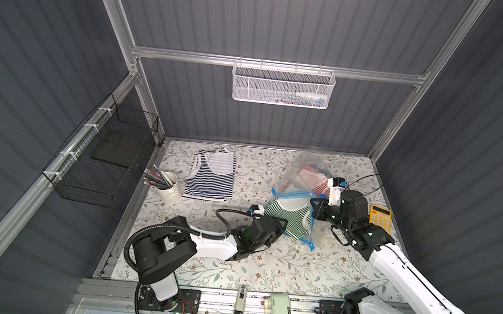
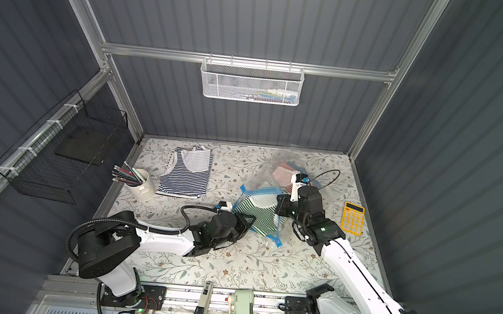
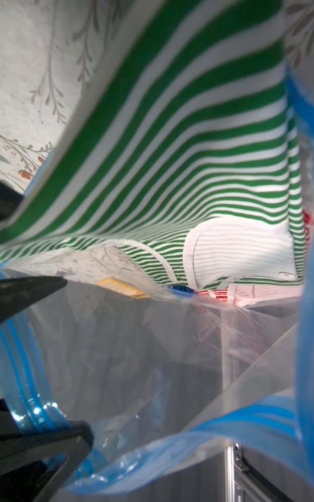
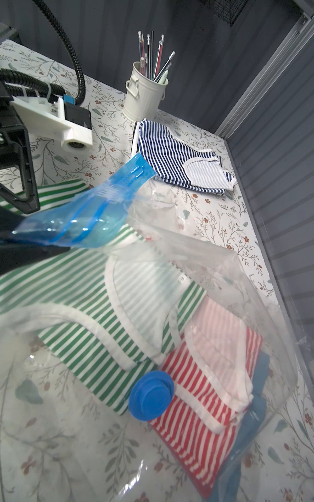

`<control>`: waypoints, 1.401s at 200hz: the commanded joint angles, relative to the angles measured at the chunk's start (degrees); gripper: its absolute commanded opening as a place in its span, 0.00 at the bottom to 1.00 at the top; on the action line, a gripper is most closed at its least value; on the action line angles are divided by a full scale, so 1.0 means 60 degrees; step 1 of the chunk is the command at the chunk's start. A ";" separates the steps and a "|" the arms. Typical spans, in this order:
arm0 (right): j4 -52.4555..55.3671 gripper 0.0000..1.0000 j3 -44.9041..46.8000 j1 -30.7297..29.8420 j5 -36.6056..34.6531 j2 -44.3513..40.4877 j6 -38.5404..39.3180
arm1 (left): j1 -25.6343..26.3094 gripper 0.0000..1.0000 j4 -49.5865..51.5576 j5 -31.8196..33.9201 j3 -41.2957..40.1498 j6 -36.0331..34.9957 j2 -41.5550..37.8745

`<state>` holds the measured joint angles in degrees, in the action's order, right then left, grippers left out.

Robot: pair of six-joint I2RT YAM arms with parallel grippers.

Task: Take the tank top out of the vacuum bag
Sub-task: Take out the tank top from the vacuum bag.

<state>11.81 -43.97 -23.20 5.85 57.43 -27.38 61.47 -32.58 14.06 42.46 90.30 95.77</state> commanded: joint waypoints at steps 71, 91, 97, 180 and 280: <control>0.0001 0.00 -0.0144 0.0102 0.0079 -0.0175 0.0080 | 0.0057 0.48 -0.0760 0.0679 0.0544 0.1148 0.1704; -0.0046 0.00 -0.0094 0.0115 0.0095 -0.0135 0.0079 | 0.0038 0.48 -0.0867 0.0688 0.0792 0.1339 0.2035; -0.0070 0.00 -0.0075 0.0117 0.0097 -0.0125 0.0066 | 0.0028 0.48 -0.0901 0.0651 0.0875 0.1415 0.2166; 0.0110 0.00 -0.0057 0.0161 0.0150 -0.0304 0.0052 | -0.0241 0.01 -0.2151 0.0246 0.2127 0.1571 0.3971; 0.0002 0.00 0.0005 0.0235 0.0186 -0.0274 0.0124 | -0.0118 0.00 -0.0894 0.0038 0.1380 0.0773 0.0942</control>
<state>12.05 -43.77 -22.00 6.26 55.81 -27.35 60.31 -41.52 14.94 52.82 95.98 105.10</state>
